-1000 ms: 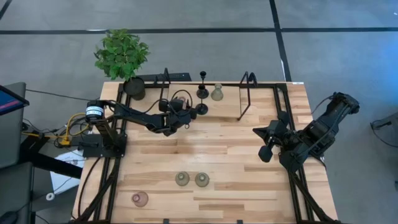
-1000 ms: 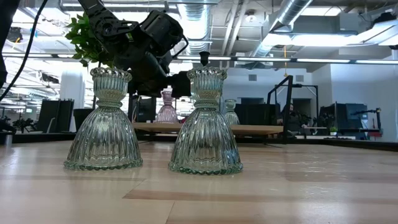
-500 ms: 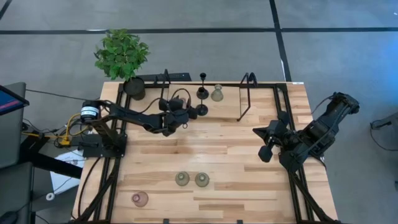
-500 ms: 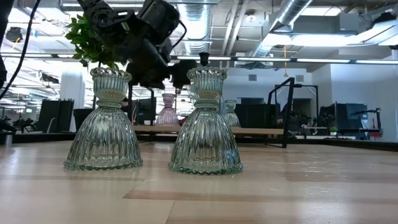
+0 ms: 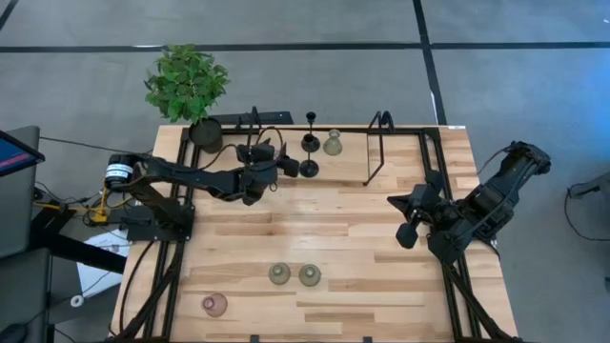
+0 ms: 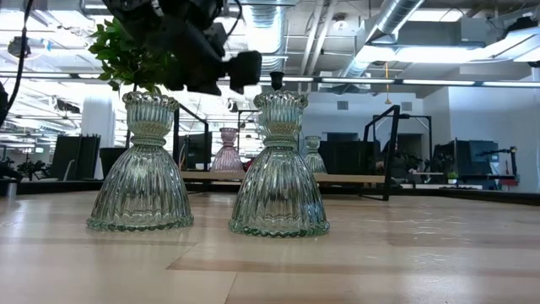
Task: Pick & Place candle stick holders
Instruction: Put the pink candle holder on the shelf
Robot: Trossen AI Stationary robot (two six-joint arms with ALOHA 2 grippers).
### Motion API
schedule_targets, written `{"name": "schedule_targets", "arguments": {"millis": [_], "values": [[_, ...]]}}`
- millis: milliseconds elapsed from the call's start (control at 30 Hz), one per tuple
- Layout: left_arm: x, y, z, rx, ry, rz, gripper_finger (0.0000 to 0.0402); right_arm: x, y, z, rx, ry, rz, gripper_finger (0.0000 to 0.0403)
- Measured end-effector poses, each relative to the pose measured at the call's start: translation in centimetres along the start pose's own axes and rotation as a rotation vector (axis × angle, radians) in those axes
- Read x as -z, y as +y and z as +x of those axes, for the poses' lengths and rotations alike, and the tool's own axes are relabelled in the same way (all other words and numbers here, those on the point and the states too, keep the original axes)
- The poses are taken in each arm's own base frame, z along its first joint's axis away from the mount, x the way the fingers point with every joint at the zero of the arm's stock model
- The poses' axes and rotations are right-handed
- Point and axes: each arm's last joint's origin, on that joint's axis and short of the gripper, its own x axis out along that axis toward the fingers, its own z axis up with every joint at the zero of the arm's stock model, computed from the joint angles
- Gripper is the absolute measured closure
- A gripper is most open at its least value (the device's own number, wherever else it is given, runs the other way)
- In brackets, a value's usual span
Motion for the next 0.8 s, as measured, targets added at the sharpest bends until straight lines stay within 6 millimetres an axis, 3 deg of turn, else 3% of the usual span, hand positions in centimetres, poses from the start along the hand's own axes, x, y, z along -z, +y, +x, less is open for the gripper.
{"name": "schedule_targets", "arguments": {"millis": [200,400,600,800], "values": [[-1.6,-0.2,-2.4,0.184,0.002,0.042,0.0174,0.1,0.0,0.0,-0.014,0.021,0.000,0.0403],[-1.2,-1.1,-5.1,0.238,0.008,0.098,0.0258,0.1,0.0,0.0,-0.014,0.021,0.000,0.0403],[1.3,-2.4,-5.7,0.233,0.040,0.179,0.0385,0.1,0.0,0.0,-0.014,0.021,0.000,0.0403],[4.9,-3.6,-5.0,0.186,0.083,0.146,0.0398,0.1,0.0,0.0,-0.014,0.021,0.000,0.0403]]}}
